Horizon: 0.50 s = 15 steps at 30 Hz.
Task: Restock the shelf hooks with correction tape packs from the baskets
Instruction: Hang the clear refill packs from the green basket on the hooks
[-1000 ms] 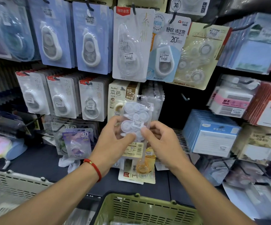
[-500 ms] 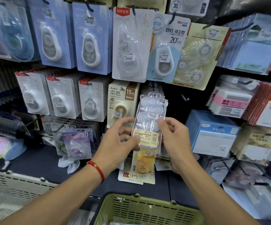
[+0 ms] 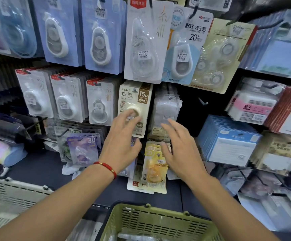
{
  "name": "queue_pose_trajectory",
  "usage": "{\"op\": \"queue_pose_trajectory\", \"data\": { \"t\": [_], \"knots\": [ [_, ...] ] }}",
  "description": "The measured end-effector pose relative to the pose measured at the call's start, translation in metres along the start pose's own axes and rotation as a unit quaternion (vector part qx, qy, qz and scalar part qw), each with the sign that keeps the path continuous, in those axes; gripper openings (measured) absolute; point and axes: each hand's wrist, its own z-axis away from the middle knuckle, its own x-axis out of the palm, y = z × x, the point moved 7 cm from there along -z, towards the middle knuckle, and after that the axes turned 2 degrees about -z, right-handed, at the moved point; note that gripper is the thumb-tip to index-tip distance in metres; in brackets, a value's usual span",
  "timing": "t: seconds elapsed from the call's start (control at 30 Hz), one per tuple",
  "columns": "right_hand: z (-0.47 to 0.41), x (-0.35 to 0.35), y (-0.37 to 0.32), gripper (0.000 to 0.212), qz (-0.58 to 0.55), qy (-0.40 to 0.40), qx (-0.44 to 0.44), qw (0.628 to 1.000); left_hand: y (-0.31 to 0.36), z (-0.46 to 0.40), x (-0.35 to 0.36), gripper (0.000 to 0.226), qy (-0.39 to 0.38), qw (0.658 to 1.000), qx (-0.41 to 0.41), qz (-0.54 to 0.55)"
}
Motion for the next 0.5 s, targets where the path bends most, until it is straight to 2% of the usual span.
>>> {"op": "queue_pose_trajectory", "data": {
  "t": [0.07,0.2,0.37,0.5],
  "knots": [
    [-0.013,0.016,-0.002,0.059,0.041,-0.046,-0.017,0.998,-0.001,-0.001,0.007,0.076,-0.018,0.998,0.027,-0.054],
    [-0.038,0.042,0.014,0.065,0.116,-0.087,0.019,0.989,-0.009,0.001,0.02,0.094,-0.05,0.992,0.04,-0.109],
    [-0.066,0.06,0.034,0.077,0.156,-0.125,0.068,0.977,-0.012,0.003,0.024,0.098,-0.042,0.993,0.048,-0.101],
    [-0.069,0.067,0.037,0.084,0.181,-0.141,0.058,0.972,-0.015,0.005,0.026,0.099,-0.057,0.991,0.054,-0.109]
  ]
}}
